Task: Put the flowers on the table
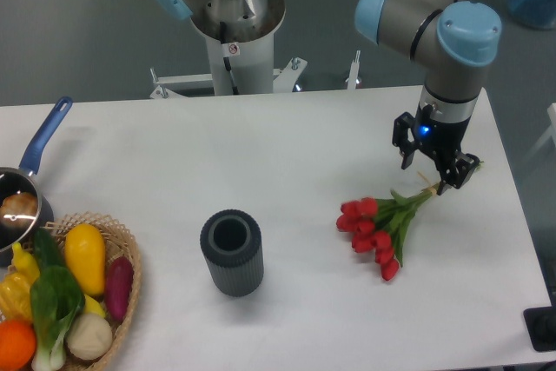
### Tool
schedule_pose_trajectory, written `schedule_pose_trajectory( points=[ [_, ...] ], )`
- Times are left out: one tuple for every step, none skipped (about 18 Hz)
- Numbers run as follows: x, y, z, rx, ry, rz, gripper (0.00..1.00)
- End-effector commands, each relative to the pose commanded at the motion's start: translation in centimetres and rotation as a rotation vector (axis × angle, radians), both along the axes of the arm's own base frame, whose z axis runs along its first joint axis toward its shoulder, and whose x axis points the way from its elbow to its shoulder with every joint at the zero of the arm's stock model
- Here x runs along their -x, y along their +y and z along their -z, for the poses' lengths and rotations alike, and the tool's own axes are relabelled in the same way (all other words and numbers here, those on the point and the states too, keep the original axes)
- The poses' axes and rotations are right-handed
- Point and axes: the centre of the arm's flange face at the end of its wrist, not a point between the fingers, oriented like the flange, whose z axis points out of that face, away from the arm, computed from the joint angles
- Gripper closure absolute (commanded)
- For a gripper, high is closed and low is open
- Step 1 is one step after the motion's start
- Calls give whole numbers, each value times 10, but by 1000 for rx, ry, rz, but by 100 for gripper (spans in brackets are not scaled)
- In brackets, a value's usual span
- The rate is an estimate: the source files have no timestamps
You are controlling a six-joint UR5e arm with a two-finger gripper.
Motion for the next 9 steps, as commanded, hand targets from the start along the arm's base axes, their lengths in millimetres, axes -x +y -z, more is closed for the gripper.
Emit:
schedule_pose_trajectory(
  points=[
    [1, -1, 2, 0, -3, -3, 0],
    [3, -3, 3, -1, -3, -3, 0],
    [5, -1, 11, 0, -15, 7, 0],
    [7, 0, 17, -2, -18, 11, 0],
    [9, 2, 22, -3, -15, 12, 0],
    [11, 3, 23, -8, -3, 14, 0],
    [11, 4, 23, -11, 1, 16, 0],
    [11, 5, 23, -10, 3, 17, 0],
    [10, 6, 23, -10, 3, 17, 0]
  ],
)
